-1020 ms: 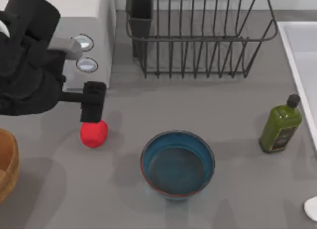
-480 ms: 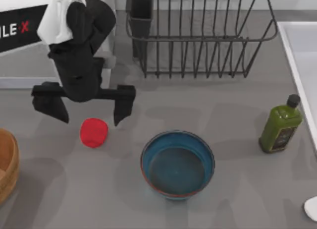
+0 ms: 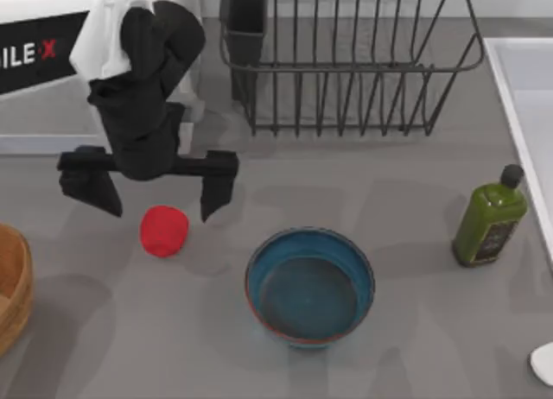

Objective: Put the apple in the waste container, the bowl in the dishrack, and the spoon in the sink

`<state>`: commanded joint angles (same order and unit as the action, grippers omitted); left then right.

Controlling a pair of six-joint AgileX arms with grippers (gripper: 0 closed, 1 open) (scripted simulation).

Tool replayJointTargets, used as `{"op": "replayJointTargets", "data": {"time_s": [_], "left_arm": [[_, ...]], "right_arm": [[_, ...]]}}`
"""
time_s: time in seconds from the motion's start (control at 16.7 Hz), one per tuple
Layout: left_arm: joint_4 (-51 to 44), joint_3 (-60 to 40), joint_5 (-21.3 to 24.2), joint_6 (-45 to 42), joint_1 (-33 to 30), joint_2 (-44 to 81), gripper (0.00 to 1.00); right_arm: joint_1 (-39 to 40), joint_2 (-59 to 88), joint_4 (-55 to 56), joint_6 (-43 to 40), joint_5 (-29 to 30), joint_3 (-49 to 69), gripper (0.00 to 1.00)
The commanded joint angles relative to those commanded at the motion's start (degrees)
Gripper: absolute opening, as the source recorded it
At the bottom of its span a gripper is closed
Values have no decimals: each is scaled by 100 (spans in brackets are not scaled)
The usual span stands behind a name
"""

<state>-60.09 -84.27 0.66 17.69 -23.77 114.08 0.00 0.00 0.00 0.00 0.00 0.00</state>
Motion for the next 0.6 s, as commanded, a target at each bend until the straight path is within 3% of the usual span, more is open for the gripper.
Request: {"op": "replayJointTargets", "data": {"time_s": [0.24,0.6], "left_arm": [[571,412,1,215,-212,158,100],[1320,747,3,-56,51,580,100]], "right_arm": [[0,0,0,0,0,0,100],[0,0,0,0,0,0,100]]}}
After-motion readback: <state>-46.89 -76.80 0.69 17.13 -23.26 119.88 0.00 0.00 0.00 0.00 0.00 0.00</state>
